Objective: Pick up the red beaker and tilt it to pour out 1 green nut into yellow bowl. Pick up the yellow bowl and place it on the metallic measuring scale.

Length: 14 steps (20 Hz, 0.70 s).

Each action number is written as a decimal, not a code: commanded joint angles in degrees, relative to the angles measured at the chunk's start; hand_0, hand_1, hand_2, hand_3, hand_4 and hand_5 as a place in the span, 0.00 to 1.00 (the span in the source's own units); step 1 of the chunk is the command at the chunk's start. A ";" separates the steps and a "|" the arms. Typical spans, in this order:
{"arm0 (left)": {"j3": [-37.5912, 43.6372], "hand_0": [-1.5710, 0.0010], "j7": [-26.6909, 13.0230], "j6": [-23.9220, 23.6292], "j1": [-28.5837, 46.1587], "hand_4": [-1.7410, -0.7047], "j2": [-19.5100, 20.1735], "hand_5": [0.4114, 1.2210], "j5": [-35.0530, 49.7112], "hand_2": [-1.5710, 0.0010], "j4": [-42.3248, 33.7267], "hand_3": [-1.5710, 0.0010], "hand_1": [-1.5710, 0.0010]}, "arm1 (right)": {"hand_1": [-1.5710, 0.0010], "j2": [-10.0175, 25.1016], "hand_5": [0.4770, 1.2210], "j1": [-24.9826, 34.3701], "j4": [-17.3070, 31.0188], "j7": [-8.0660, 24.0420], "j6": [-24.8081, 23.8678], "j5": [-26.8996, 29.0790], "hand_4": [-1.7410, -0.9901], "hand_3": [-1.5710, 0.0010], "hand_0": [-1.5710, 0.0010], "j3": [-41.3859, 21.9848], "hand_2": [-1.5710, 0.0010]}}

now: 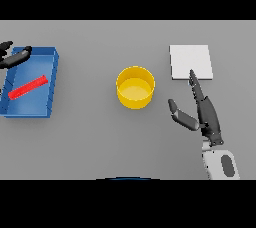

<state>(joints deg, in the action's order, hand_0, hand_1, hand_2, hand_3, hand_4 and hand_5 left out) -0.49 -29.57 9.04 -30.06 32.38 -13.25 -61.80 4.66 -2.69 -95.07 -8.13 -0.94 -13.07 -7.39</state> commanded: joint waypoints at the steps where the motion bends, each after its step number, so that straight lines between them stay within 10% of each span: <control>1: 0.08 0.92 0.88 -0.47 -0.51 0.91 -0.03 0.27 -0.21 0.93 0.25 0.93 0.93 | 1.00 -0.21 0.25 -0.12 0.12 -0.24 -0.20 -0.53 0.78 1.00 1.00 -0.36 1.00; 5: 0.94 0.97 4.45 -2.02 -0.04 0.93 -0.75 0.28 0.88 0.97 -1.52 0.97 0.97 | 1.00 0.58 0.22 1.35 -0.67 4.68 -1.09 -4.50 0.83 1.00 1.00 -1.88 1.00; 14: 1.28 1.00 4.06 -3.00 1.22 0.90 -3.24 0.34 2.89 1.00 -4.88 1.00 1.00 | 1.00 14.83 0.20 17.02 5.96 4.86 9.58 -21.78 0.80 1.00 1.00 -12.21 1.00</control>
<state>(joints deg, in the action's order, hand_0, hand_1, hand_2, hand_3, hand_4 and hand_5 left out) 0.77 -25.49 6.04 -28.87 29.12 -10.35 -66.70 19.49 14.36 -89.10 -3.18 8.65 -34.86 -19.60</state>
